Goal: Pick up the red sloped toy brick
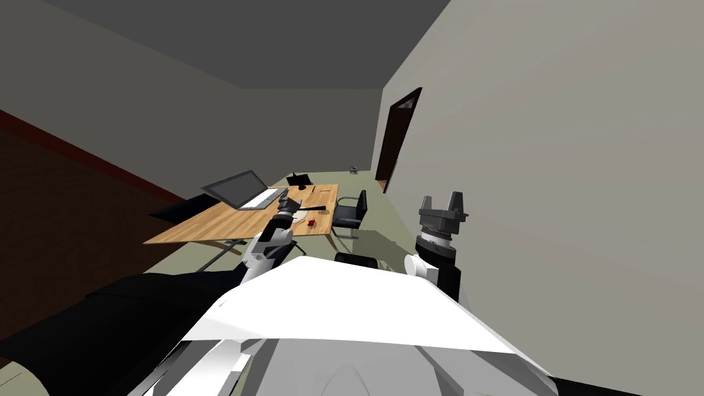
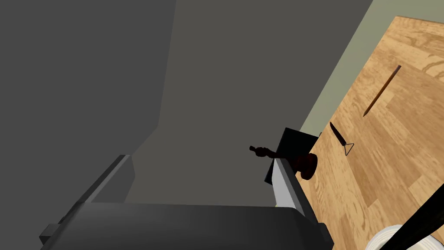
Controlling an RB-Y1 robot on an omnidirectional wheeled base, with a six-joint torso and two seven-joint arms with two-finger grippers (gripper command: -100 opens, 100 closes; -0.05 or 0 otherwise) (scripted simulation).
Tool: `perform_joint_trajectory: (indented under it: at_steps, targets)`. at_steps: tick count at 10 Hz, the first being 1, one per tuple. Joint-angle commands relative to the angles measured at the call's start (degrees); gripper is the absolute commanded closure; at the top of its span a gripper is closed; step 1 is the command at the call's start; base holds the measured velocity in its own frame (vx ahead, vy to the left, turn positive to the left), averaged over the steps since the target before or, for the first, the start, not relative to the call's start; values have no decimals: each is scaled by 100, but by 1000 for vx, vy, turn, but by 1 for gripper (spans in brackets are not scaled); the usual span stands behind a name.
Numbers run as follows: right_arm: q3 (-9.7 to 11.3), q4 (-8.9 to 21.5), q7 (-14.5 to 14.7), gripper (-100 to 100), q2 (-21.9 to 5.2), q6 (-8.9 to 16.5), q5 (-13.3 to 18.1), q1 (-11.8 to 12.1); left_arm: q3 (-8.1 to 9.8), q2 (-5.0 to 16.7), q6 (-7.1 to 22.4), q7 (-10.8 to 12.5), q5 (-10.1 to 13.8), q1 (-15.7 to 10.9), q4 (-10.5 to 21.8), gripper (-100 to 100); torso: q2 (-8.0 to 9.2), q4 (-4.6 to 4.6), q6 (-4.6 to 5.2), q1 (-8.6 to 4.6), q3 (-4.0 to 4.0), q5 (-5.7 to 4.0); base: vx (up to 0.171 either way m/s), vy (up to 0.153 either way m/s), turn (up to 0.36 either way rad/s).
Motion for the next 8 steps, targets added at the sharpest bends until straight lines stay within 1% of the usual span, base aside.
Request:
perform_joint_trajectory:
  at_steps: [1, 2, 3, 4, 5, 6, 7, 8]
  targets:
    - [0, 0, 0, 0, 0, 0, 0, 0, 115, 28, 286, 163, 90, -118, 154, -100, 0, 0, 0, 0, 0, 0, 46, -75, -10]
    - [0, 0, 0, 0, 0, 0, 0, 0, 115, 28, 426, 163, 90, -118, 154, -100, 1, 0, 0, -3, 1, 0, 40, -55, -3]
    - [0, 0, 0, 0, 0, 0, 0, 0, 227, 88, 604, 329, 202, -172, 300, -100, 4, 1, -1, 3, 2, 1, 50, -54, -16]
    - [0, 0, 0, 0, 0, 0, 0, 0, 227, 88, 727, 329, 202, -172, 300, -100, 2, 1, -1, 5, 2, 1, 47, -43, -4]
    - [0, 0, 0, 0, 0, 0, 0, 0, 334, 140, 912, 494, 318, -222, 458, -100, 4, 1, -1, 9, 2, 2, 49, -44, -27]
    - [0, 0, 0, 0, 0, 0, 0, 0, 334, 140, 1026, 494, 318, -222, 458, -100, 3, 1, 0, 10, 2, 2, 41, -37, -7]
    - [0, 0, 0, 0, 0, 0, 0, 0, 434, 186, 1219, 658, 438, -266, 626, -100, 4, 1, 0, 12, 2, 3, 52, -41, -28]
    - [0, 0, 0, 0, 0, 0, 0, 0, 434, 186, 1324, 658, 438, -266, 626, -100, 2, 0, 0, 12, 1, 3, 40, -33, -10]
